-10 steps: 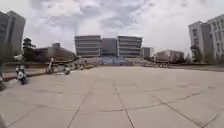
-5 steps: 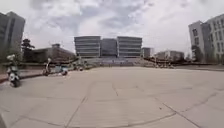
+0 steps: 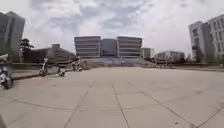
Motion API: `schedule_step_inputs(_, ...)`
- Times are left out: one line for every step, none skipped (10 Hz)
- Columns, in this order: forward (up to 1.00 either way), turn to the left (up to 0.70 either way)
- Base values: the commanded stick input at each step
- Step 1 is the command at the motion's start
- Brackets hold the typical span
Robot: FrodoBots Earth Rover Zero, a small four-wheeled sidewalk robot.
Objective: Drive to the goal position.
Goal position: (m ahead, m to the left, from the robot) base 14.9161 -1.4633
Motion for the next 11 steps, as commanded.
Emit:
schedule_step_inputs(0.70,0.01)
schedule_step_inputs(0.70,0.00)
schedule_step_inputs(0.70,0.00)
schedule_step_inputs(0.70,0.00)
schedule_step_inputs(0.70,0.00)
schedule_step_inputs(0.70,0.00)
schedule_step_inputs(0.70,0.00)
schedule_step_inputs(0.70,0.00)
schedule_step_inputs(0.70,0.00)
schedule_step_inputs(0.70,0.00)
schedule_step_inputs(0.70,0.00)
